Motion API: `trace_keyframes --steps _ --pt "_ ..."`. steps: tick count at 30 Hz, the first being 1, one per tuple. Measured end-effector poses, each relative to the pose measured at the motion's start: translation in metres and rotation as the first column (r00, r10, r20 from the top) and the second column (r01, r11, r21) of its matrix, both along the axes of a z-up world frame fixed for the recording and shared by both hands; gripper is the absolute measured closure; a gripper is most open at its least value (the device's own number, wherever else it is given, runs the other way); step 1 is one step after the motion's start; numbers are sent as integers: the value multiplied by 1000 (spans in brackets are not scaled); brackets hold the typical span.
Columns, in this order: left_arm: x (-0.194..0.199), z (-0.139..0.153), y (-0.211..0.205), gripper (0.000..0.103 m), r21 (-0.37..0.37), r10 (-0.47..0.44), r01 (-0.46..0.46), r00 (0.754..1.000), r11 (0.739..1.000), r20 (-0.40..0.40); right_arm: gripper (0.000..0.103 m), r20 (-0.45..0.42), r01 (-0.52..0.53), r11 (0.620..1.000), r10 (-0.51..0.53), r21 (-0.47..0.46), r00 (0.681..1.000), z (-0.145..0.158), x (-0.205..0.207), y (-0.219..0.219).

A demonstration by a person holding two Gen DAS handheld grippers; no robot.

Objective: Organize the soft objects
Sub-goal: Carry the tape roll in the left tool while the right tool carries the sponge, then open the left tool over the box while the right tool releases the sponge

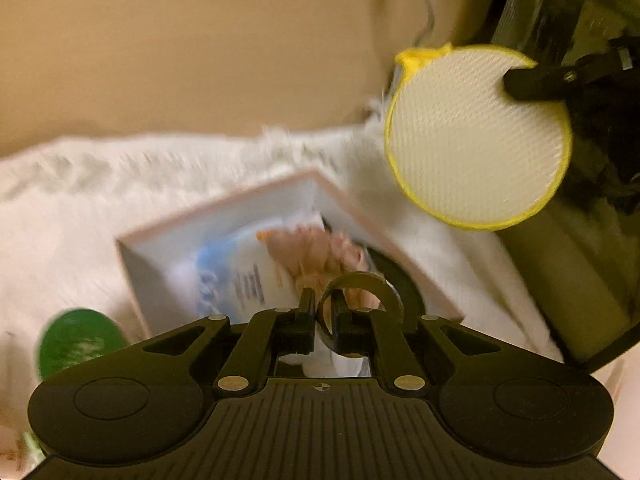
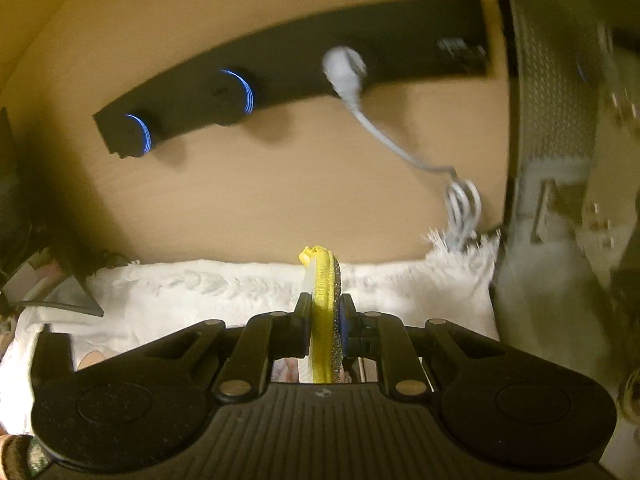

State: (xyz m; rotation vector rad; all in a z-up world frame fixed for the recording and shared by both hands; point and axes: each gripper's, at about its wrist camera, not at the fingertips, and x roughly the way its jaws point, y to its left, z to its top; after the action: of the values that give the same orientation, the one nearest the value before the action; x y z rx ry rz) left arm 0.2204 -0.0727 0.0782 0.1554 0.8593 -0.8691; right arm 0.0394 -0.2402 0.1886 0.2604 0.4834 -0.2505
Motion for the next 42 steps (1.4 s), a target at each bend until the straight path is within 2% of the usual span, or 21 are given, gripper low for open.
trace_keyframes --steps 3,5,12,13,15,19,24,29,32,34,38,42 --pt "4 -20 -9 88 104 17 -20 1000 994 25 90 -12 1 1000 -1 26 1000 -12 7 -5" --pt "7 -33 -13 78 147 31 -36 999 989 37 90 -16 -4 999 4 41 1000 -17 9 -9" --pt "21 -36 -12 71 131 45 -44 999 990 -6 90 -25 -61 996 63 72 998 -28 27 -1" --pt "22 -34 -10 75 120 43 -40 999 992 -20 90 -27 -70 995 72 75 997 -30 30 2" --pt "22 -28 -1 75 87 29 -26 999 996 -38 90 -29 -90 993 93 82 995 -32 37 7" --pt "14 -9 25 75 -2 41 -41 999 999 -19 90 -33 -132 986 135 102 990 -40 49 15" --pt "13 7 46 75 -53 63 -64 998 997 -12 90 -104 -144 984 155 110 982 -64 73 23" --pt "11 27 60 75 -92 92 -91 996 992 5 89 -206 -105 994 110 34 972 -102 91 30" --pt "12 35 59 75 -117 79 -78 997 990 1 88 -220 -86 995 93 43 971 -115 94 23" --pt "14 28 52 75 -105 51 -53 998 993 -27 88 -227 -81 994 96 74 969 -119 97 16" --pt "14 0 23 75 -5 11 -11 998 1000 -56 88 -241 -86 994 101 72 965 -123 100 14" --pt "14 -6 8 74 16 -4 4 1000 1000 -14 87 -251 -72 995 87 68 964 -126 99 12"
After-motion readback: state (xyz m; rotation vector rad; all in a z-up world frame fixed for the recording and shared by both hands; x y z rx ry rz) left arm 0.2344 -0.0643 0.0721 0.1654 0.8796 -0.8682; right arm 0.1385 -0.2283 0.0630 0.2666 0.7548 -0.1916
